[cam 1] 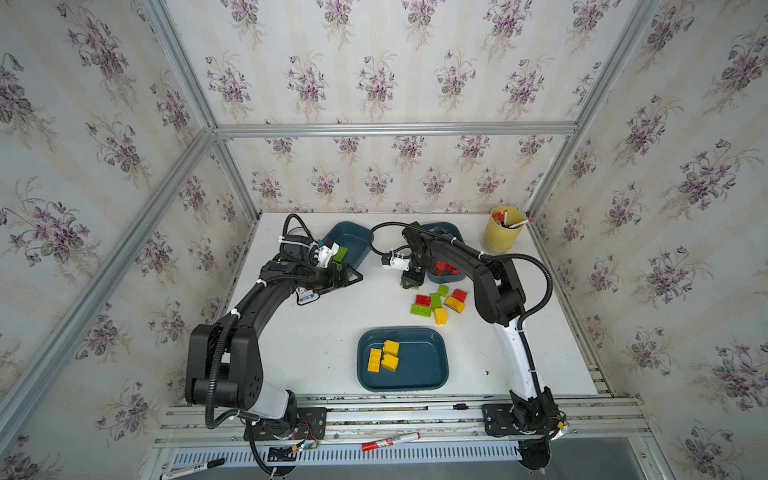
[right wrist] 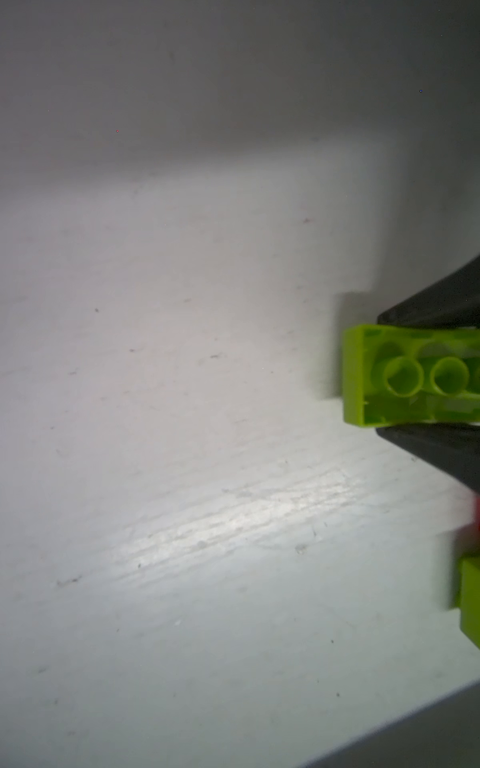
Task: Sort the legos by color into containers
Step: 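Carry the lime-green brick with the right gripper into the tape-side bin and release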
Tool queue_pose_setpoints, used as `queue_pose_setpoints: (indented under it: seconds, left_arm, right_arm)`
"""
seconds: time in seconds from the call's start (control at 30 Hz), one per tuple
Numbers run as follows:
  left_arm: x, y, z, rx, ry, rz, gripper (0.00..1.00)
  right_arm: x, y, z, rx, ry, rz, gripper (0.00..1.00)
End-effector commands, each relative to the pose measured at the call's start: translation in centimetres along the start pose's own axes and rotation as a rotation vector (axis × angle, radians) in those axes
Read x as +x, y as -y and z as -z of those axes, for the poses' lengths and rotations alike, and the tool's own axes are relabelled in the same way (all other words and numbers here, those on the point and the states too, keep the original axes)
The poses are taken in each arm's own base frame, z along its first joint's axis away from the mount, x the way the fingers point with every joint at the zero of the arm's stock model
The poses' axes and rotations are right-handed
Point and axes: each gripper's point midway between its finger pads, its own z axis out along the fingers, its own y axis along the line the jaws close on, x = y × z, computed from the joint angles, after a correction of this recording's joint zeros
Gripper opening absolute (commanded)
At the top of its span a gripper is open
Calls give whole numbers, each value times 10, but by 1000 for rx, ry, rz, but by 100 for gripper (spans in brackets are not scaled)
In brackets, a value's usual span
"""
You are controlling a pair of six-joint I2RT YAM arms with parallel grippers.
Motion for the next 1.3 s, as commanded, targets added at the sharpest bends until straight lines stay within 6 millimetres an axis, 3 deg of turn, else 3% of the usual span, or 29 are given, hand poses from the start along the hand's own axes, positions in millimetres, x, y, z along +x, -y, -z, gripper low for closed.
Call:
queue_pose_setpoints:
  seconds: [0.0, 0.2, 0.27, 0.3, 0.33, 0.53, 0.67, 0.97, 1.13, 1.2, 1.27]
  left_arm:
    - [-2, 6, 3, 17, 7, -31, 99]
    - [-2, 0, 11, -16, 20, -23, 99]
    - [-2, -4, 15, -33, 29, -14, 99]
    - [-1, -6, 18, -43, 34, -13, 99]
    - [-1, -8, 21, -57, 40, -11, 99]
    - [2, -27, 40, -161, 87, 18, 99]
    - [4, -32, 51, -193, 117, 33, 99]
    - [9, -37, 58, -196, 130, 53, 99]
    - [10, -37, 59, -193, 129, 54, 99]
    - [9, -36, 58, -186, 127, 56, 99]
    - [10, -35, 58, -180, 125, 56, 99]
  right_arm:
    - [-16, -10, 23, -15, 66, -11, 27]
    - [-53, -25, 63, -10, 208, 12, 26]
    - [-73, -24, 76, -6, 292, 8, 26]
    - [-94, -41, 76, -19, 329, 44, 26]
    - [-108, -41, 81, -15, 373, 49, 27]
    - [-187, -31, 100, 26, 608, 33, 27]
    - [-222, -17, 102, 65, 719, -12, 27]
    - [-261, 9, 84, 108, 883, -111, 29]
    - [-261, 22, 55, 136, 866, -136, 33]
    - [-260, 24, 50, 145, 848, -133, 37]
    - [-257, 22, 48, 138, 822, -121, 52]
